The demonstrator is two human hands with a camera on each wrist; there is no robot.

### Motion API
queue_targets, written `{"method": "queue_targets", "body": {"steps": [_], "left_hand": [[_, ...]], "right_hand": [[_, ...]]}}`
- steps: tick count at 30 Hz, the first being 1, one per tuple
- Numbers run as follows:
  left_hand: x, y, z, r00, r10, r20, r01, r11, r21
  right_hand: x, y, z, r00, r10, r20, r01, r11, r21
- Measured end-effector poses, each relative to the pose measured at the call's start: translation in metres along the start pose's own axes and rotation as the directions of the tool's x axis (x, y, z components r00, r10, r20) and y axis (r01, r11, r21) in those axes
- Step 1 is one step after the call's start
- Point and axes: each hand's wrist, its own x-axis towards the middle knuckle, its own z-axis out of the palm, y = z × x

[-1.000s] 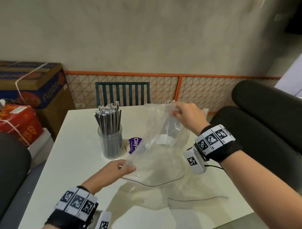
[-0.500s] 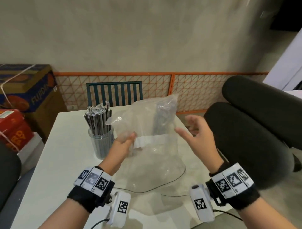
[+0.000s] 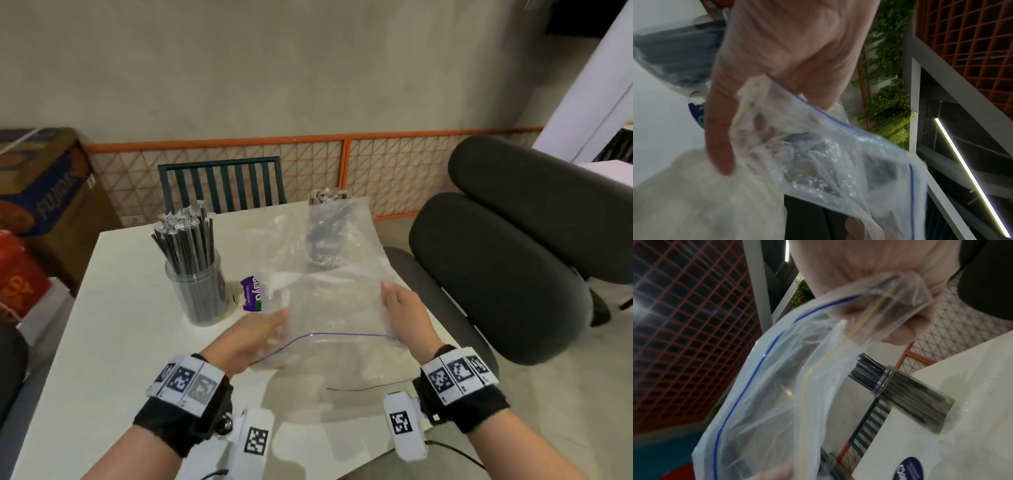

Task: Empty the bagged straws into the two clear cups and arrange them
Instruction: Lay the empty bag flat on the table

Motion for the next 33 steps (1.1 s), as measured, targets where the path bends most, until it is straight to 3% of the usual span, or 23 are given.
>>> {"method": "queue_targets", "body": {"steps": [4,6,8,11,13,15,17,20,22,24,26,28,30,33], "left_hand": [[0.008,-0.009,0.013,0.945,0.175,-0.277,-0.138,0.979,0.15],[0.014,-0.013,0.023,0.92,0.239,-0.31,-0.165,0.955,0.248],[0.024,-0.023,0.038,0.926,0.249,-0.284,-0.156,0.936,0.315],[0.04,-0.036,0.061,0.962,0.148,-0.229,-0.103,0.975,0.197],[0.05,-0.041,0.075,0.986,0.021,-0.167,0.0,0.992,0.125],[0.062,-0.05,0.084,0.988,-0.105,-0.115,0.129,0.964,0.232],[0.069,-0.054,0.088,0.972,-0.165,-0.169,0.224,0.869,0.442],[0.068,-0.038,0.084,0.962,0.015,-0.274,0.175,0.735,0.655],[0.065,-0.021,0.084,0.961,0.185,-0.206,0.053,0.608,0.792],[0.068,-0.006,0.095,0.963,0.264,-0.059,-0.069,0.449,0.891],[0.083,0.001,0.112,0.958,0.272,0.093,-0.17,0.275,0.946],[0.108,-0.001,0.126,0.954,0.225,0.2,-0.234,0.14,0.962],[0.132,-0.016,0.129,0.966,0.125,0.224,-0.236,0.091,0.967],[0.153,-0.05,0.123,0.985,-0.045,0.166,-0.161,0.096,0.982]], "right_hand": [[-0.007,0.02,-0.015,0.998,0.019,-0.052,-0.03,0.974,-0.223],[-0.011,0.033,-0.018,0.996,0.073,-0.055,-0.085,0.966,-0.243],[-0.009,0.043,-0.024,0.987,0.151,-0.046,-0.157,0.971,-0.179],[0.004,0.065,-0.04,0.973,0.232,-0.014,-0.231,0.957,-0.174],[0.017,0.086,-0.045,0.958,0.285,0.038,-0.267,0.93,-0.252],[0.029,0.109,-0.045,0.938,0.338,0.084,-0.286,0.885,-0.367],[0.035,0.123,-0.046,0.908,0.395,0.137,-0.282,0.821,-0.496],[0.044,0.121,-0.057,0.919,0.369,0.136,-0.183,0.707,-0.683],[0.046,0.108,-0.061,0.958,0.262,0.115,-0.087,0.651,-0.754],[0.048,0.091,-0.054,0.961,0.109,0.253,0.129,0.632,-0.764],[0.057,0.081,-0.036,0.893,0.019,0.449,0.346,0.608,-0.714],[0.076,0.085,-0.015,0.819,0.047,0.572,0.431,0.606,-0.668],[0.093,0.103,0.002,0.764,0.141,0.629,0.42,0.631,-0.652],[0.105,0.143,0.021,0.677,0.305,0.67,0.401,0.61,-0.683]]}}
